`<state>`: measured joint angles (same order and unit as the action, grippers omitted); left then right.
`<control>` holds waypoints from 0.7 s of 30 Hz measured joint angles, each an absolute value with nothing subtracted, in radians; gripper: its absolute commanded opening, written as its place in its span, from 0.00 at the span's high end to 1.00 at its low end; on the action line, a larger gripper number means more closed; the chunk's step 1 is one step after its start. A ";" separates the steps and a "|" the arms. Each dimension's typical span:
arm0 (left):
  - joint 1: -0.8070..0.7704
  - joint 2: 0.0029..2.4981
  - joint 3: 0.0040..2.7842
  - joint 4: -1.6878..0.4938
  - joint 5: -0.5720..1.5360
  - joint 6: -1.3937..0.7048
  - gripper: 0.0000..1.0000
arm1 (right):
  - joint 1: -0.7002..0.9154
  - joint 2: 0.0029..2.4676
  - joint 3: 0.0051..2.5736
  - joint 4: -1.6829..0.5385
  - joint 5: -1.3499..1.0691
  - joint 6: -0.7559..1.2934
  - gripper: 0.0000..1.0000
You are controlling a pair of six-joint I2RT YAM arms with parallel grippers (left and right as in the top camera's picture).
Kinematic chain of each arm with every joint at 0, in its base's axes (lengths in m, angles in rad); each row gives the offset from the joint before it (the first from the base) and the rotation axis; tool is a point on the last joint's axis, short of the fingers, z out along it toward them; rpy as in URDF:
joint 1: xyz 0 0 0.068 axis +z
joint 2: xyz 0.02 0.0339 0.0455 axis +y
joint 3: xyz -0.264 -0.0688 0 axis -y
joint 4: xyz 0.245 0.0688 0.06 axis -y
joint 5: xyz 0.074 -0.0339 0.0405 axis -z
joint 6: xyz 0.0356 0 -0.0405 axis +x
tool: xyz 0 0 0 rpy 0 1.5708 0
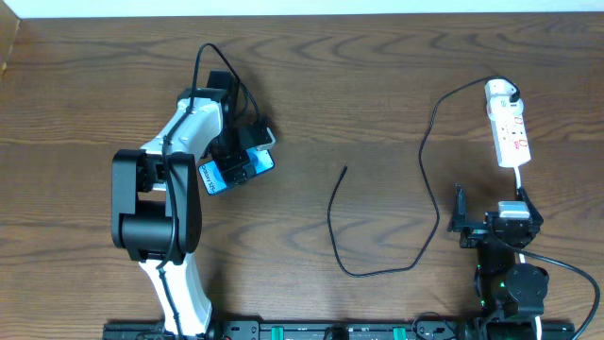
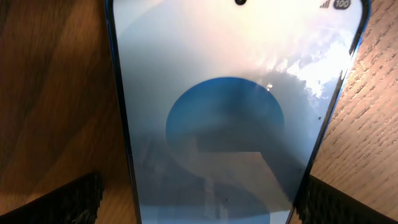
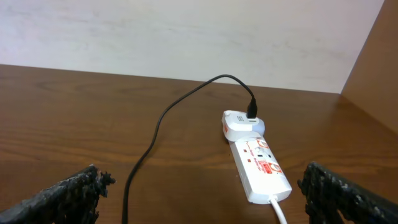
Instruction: Plug charger to phone and switch on socket
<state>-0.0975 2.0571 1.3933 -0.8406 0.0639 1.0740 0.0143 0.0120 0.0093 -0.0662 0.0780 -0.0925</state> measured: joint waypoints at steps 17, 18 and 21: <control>-0.099 2.055 1.389 -0.838 0.058 1.074 0.03 | 0.014 0.012 0.009 -0.066 0.078 -0.093 0.01; -0.099 2.055 1.389 -0.838 0.058 1.074 0.03 | 0.014 0.012 0.009 -0.066 0.078 -0.092 0.01; -0.099 2.055 1.389 -0.838 0.058 1.074 0.03 | 0.014 0.012 0.009 -0.066 0.078 -0.093 0.01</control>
